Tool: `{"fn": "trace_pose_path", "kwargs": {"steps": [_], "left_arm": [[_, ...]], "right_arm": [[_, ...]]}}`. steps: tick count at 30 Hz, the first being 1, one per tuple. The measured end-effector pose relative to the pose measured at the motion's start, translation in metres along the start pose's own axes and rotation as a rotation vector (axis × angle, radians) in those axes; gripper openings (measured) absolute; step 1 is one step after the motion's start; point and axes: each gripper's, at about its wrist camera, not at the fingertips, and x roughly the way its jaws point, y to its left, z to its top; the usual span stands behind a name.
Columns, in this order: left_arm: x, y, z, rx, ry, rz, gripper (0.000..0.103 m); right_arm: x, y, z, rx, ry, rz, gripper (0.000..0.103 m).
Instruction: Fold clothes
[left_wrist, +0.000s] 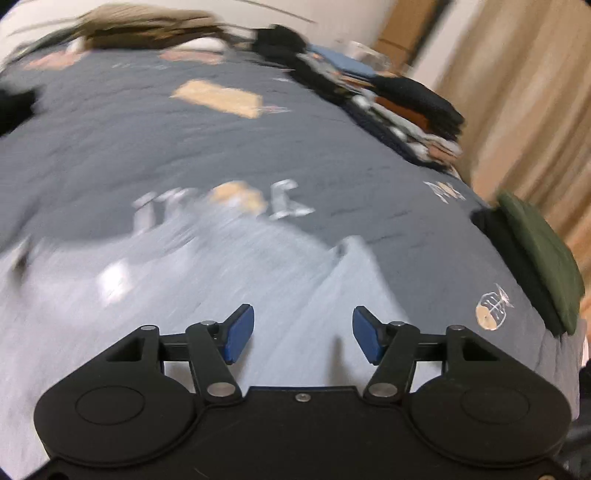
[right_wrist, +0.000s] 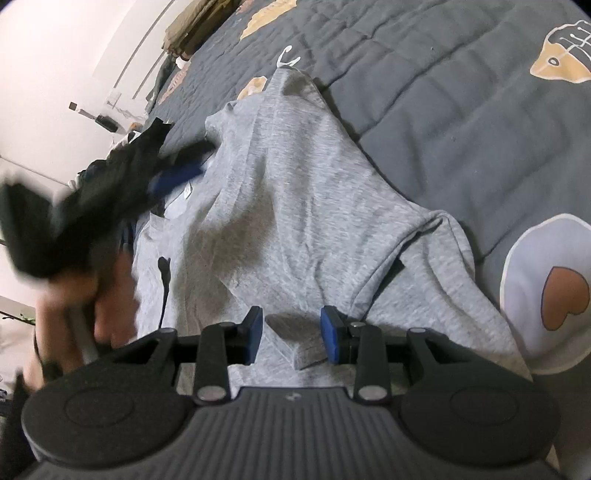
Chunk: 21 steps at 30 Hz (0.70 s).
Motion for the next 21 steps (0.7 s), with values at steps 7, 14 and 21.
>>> {"fn": "trace_pose_path", "kwargs": {"steps": [7,14,21], "left_arm": [[-0.017,0.018,-0.035,-0.106,0.046,-0.024,0.058],[-0.011,0.017,-0.04,-0.171,-0.016,-0.04,0.01],[-0.032,0.002,-0.022,0.001,-0.156,-0.008,0.002]], "right_arm": [[0.001,0.003,-0.001,0.008,-0.006,-0.008,0.035],[0.002,0.003,0.0,-0.006,0.0,-0.005,0.036],[0.001,0.011,-0.001,-0.071,0.015,0.002,0.037]]}}
